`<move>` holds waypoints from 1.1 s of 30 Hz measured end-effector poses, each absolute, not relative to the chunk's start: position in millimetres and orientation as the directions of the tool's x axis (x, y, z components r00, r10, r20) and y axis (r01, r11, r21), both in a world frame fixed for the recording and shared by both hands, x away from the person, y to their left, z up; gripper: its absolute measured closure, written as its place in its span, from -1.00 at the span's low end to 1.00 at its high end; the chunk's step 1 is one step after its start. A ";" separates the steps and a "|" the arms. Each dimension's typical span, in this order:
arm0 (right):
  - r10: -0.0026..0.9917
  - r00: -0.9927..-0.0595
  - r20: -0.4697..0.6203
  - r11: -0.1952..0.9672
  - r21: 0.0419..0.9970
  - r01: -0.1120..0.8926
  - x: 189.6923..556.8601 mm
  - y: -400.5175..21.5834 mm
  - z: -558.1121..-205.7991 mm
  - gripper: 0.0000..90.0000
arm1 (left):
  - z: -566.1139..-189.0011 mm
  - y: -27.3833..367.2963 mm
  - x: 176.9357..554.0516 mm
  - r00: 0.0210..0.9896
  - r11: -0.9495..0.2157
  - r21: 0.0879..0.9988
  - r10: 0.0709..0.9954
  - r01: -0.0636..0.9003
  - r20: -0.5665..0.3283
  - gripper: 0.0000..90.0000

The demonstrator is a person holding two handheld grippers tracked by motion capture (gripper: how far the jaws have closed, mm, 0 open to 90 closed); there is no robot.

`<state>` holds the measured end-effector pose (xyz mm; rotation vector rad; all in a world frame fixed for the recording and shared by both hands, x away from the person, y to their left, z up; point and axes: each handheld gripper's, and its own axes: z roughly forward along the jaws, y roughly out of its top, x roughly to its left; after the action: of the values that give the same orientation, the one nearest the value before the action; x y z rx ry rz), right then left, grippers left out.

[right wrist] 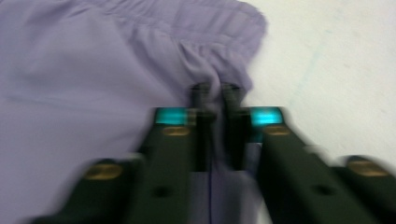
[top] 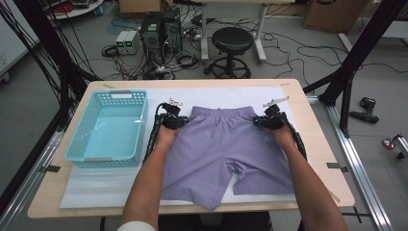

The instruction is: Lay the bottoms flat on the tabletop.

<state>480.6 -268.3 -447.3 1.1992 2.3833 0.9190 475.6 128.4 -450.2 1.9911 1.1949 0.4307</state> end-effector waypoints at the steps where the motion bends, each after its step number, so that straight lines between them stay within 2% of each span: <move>1: 0.798 -0.603 -0.013 0.462 0.655 0.598 482.2 -265.8 -444.6 0.98 | -447.9 128.8 477.0 0.497 -0.257 0.766 0.863 0.589 -0.093 0.96; 3: 0.794 -0.606 -0.038 0.474 0.662 0.580 487.0 -264.0 -435.6 0.98 | -440.8 131.2 482.8 0.473 -0.203 0.796 0.873 0.570 -0.116 0.97; 7: 0.834 -0.548 -0.056 0.420 0.709 0.567 496.9 -265.7 -423.1 0.98 | -428.5 131.4 495.0 0.453 -0.164 0.834 0.884 0.526 -0.112 0.97; 11: 0.863 -0.501 -0.074 0.383 0.742 0.550 502.4 -263.3 -424.8 0.97 | -423.1 130.0 505.6 0.435 -0.137 0.868 0.895 0.476 -0.098 0.97; 13: 0.878 -0.470 -0.091 0.369 0.755 0.542 504.2 -260.5 -427.5 0.90 | -424.7 127.7 506.6 0.424 -0.118 0.875 0.900 0.469 -0.106 0.93; 15: 0.891 -0.451 -0.063 0.332 0.767 0.550 505.0 -259.1 -429.8 0.65 | -427.0 126.5 506.3 0.422 -0.109 0.859 0.897 0.500 -0.131 0.52; 16: 0.893 -0.446 -0.058 0.327 0.765 0.554 504.3 -258.6 -429.7 0.54 | -427.1 126.4 505.3 0.418 -0.112 0.850 0.898 0.515 -0.135 0.39; 20: 0.893 -0.448 -0.042 0.312 0.775 0.550 497.0 -263.4 -423.5 0.47 | -423.4 127.9 498.8 0.433 -0.116 0.841 0.889 0.529 -0.150 0.23; 23: 0.901 -0.434 -0.019 0.288 0.775 0.562 488.5 -272.6 -418.9 0.47 | -423.2 131.0 491.1 0.436 -0.121 0.837 0.887 0.534 -0.150 0.26; 28: 0.879 -0.477 0.011 0.326 0.715 0.618 479.3 -281.0 -415.5 0.67 | -432.2 142.3 473.9 0.431 -0.103 0.834 0.886 0.542 -0.171 0.35; 30: 0.867 -0.497 -0.034 0.388 0.670 0.632 476.3 -280.6 -418.3 0.68 | -436.7 146.2 467.3 0.431 -0.101 0.831 0.885 0.548 -0.177 0.39; 33: 0.885 -0.464 -0.042 0.366 0.679 0.637 470.5 -284.5 -428.2 0.71 | -441.6 151.5 459.9 0.423 -0.087 0.827 0.886 0.556 -0.191 0.37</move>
<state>470.5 -284.5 -428.2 1.3247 2.2305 0.8414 459.9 151.5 -441.6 1.7657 1.2484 0.4541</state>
